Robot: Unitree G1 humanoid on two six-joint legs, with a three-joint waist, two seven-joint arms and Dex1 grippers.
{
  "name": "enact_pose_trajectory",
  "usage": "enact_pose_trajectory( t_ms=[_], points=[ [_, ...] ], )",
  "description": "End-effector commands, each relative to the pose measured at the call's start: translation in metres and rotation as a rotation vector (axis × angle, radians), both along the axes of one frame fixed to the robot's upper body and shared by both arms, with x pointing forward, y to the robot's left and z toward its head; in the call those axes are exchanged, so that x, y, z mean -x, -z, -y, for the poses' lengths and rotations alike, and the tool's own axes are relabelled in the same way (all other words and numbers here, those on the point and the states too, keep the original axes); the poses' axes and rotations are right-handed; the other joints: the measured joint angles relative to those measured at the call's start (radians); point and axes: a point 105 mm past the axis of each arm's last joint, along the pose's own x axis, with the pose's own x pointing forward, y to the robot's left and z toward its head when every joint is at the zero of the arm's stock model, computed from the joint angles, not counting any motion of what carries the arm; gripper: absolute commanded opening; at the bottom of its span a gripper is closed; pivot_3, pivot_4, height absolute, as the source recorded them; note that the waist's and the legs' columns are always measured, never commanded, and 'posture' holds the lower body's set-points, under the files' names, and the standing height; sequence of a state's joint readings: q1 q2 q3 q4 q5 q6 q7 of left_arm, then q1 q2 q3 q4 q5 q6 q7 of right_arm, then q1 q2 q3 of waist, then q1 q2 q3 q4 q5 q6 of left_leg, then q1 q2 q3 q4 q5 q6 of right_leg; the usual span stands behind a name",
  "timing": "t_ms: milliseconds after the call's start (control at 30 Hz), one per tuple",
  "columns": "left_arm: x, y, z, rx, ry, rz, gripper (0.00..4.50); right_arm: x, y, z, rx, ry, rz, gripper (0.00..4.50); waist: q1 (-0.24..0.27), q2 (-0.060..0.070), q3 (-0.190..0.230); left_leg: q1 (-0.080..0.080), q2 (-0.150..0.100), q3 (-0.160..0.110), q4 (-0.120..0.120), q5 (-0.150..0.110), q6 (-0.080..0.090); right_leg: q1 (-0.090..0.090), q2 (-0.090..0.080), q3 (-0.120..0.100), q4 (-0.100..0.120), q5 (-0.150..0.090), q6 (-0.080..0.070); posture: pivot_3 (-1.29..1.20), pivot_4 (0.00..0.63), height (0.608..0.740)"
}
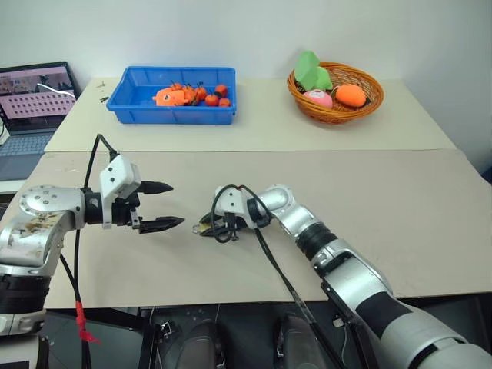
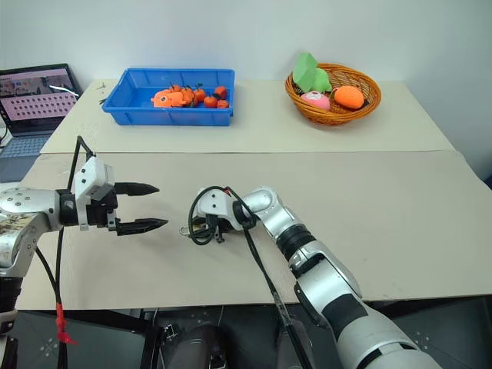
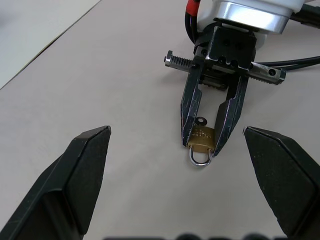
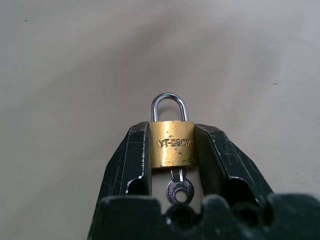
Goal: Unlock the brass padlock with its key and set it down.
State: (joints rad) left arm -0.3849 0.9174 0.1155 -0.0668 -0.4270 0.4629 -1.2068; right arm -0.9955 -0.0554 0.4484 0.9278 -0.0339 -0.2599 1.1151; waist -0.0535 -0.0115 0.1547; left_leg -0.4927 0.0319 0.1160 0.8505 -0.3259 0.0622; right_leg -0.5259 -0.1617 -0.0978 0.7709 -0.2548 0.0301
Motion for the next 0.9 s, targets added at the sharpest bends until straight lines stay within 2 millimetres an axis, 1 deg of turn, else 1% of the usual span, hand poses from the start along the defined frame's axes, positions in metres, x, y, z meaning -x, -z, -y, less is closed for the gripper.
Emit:
enact_pose_trajectory(
  t_ms=[33, 133, 167, 200, 233, 300, 400, 500, 567, 667, 800, 900],
  points=[
    [0.000, -0.014, 0.001, -0.001, 0.003, 0.054, 4.50, -0.002, 0.012, 0.002, 0.014, 0.036, -0.009, 2.08, -0.005, 0.000, 0.000, 0.000, 0.000, 0.000, 0.000, 0.000, -0.001, 0.000, 0.000, 0.000, 0.000, 0.000, 0.000, 0.00, 0.150, 0.664],
    [-0.002, -0.013, 0.004, 0.003, 0.010, 0.051, 4.50, -0.002, 0.016, 0.004, 0.016, 0.045, -0.006, 3.16, -0.009, 0.000, 0.000, 0.000, 0.000, 0.000, -0.001, 0.001, -0.002, -0.001, 0.000, 0.000, 0.001, -0.001, -0.002, 0.00, 0.150, 0.664],
    [-0.003, -0.012, 0.004, 0.004, 0.013, 0.049, 4.50, -0.002, 0.016, 0.005, 0.012, 0.044, 0.001, 3.40, -0.009, 0.000, 0.000, 0.000, 0.000, 0.000, -0.001, 0.001, -0.002, -0.001, 0.000, 0.000, 0.001, -0.001, -0.002, 0.00, 0.150, 0.664],
    [-0.003, -0.012, 0.005, 0.004, 0.017, 0.047, 4.50, -0.003, 0.014, 0.006, 0.005, 0.047, 0.003, 3.79, -0.009, 0.000, 0.000, 0.000, 0.000, 0.000, -0.001, 0.001, -0.002, -0.001, 0.000, 0.000, 0.001, -0.001, -0.002, 0.00, 0.150, 0.664],
    [-0.004, -0.012, 0.006, 0.007, 0.021, 0.046, 4.50, -0.003, 0.011, 0.007, -0.006, 0.046, 0.004, 4.03, -0.009, 0.000, 0.000, 0.000, 0.000, 0.000, -0.001, 0.001, -0.002, -0.001, 0.000, 0.000, 0.001, -0.001, -0.002, 0.00, 0.150, 0.664],
    [-0.006, -0.012, 0.009, 0.012, 0.033, 0.045, 4.50, -0.004, 0.001, 0.013, -0.038, 0.040, 0.007, 4.03, -0.007, 0.000, 0.000, 0.000, 0.000, 0.000, -0.001, 0.000, -0.002, -0.001, 0.000, 0.000, 0.000, -0.001, -0.001, 0.00, 0.150, 0.664],
    [-0.008, -0.010, 0.013, 0.022, 0.057, 0.035, 4.50, 0.004, -0.018, 0.027, -0.091, 0.002, -0.009, 4.03, -0.001, 0.000, 0.000, -0.001, 0.000, 0.000, -0.002, 0.000, -0.002, -0.001, 0.000, 0.000, 0.000, -0.001, -0.001, 0.00, 0.150, 0.664],
    [-0.010, -0.003, 0.018, 0.025, 0.089, 0.018, 4.50, 0.025, -0.033, 0.047, -0.122, -0.032, -0.041, 4.03, 0.010, 0.000, 0.000, -0.001, -0.001, -0.001, -0.001, 0.000, -0.001, 0.000, 0.000, -0.001, -0.001, -0.001, -0.001, 0.00, 0.150, 0.664],
    [-0.011, 0.002, 0.024, 0.033, 0.115, 0.006, 4.50, 0.038, -0.041, 0.061, -0.142, -0.008, -0.061, 4.03, 0.013, 0.001, 0.000, -0.001, 0.000, -0.001, -0.001, 0.000, -0.001, 0.000, 0.000, -0.001, -0.001, -0.001, -0.001, 0.00, 0.150, 0.664],
    [-0.013, 0.011, 0.033, 0.043, 0.154, -0.004, 4.50, 0.044, -0.052, 0.080, -0.213, 0.114, -0.106, 4.03, 0.012, 0.001, 0.000, 0.000, 0.000, -0.001, -0.001, 0.000, -0.001, 0.001, 0.000, -0.001, 0.000, -0.001, -0.001, 0.00, 0.150, 0.664],
    [-0.018, 0.030, 0.044, 0.033, 0.193, 0.007, 4.50, 0.041, -0.056, 0.108, -0.295, 0.356, -0.100, 4.03, 0.018, 0.001, 0.000, 0.000, 0.000, -0.001, -0.001, 0.000, -0.002, 0.001, 0.000, -0.001, -0.001, 0.000, -0.002, 0.00, 0.150, 0.664],
    [-0.023, 0.040, 0.048, 0.045, 0.203, -0.003, 4.50, 0.039, -0.064, 0.125, -0.352, 0.502, -0.074, 4.03, 0.020, 0.001, 0.000, 0.000, 0.000, 0.000, -0.001, 0.000, -0.001, 0.001, -0.001, -0.001, -0.001, 0.000, -0.002, 0.00, 0.150, 0.664]
  ],
)
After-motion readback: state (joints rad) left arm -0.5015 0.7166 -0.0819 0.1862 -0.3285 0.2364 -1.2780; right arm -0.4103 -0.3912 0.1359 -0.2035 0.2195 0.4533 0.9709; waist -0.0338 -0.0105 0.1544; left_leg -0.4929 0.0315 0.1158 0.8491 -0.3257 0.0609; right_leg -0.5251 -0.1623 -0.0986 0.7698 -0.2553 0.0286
